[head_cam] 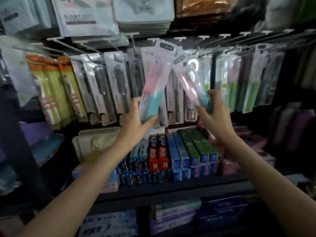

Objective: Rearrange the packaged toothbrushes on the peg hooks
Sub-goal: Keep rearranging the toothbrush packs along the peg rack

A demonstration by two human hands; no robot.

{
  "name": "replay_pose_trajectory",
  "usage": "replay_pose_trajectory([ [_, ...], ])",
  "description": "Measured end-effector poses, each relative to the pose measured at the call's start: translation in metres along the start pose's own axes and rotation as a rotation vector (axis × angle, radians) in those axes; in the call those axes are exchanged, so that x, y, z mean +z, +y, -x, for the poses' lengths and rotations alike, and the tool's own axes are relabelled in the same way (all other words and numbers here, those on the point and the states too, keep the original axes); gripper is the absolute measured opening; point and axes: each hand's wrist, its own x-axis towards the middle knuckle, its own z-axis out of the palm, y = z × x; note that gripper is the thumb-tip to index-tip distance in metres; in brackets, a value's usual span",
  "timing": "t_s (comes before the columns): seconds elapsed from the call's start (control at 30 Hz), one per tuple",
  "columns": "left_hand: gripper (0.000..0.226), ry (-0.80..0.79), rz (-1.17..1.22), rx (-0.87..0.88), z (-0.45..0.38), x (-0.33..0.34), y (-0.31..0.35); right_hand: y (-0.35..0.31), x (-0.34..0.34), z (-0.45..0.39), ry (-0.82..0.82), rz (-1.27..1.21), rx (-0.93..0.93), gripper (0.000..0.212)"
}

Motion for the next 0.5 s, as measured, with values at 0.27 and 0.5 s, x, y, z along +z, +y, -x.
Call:
replay_pose_trajectory([
  [0.27,0.05,0.008,0.06,0.024,-0.028,0.099,0.048,0.108,-0.083,-0.037,0.044,0.075,0.161,0.042],
  [0.5,0.044,0.04,0.024,-0.018,-0.037,0.13,0.064,0.132,-0.099,-0.09,0.104,0.133,0.097,0.035],
])
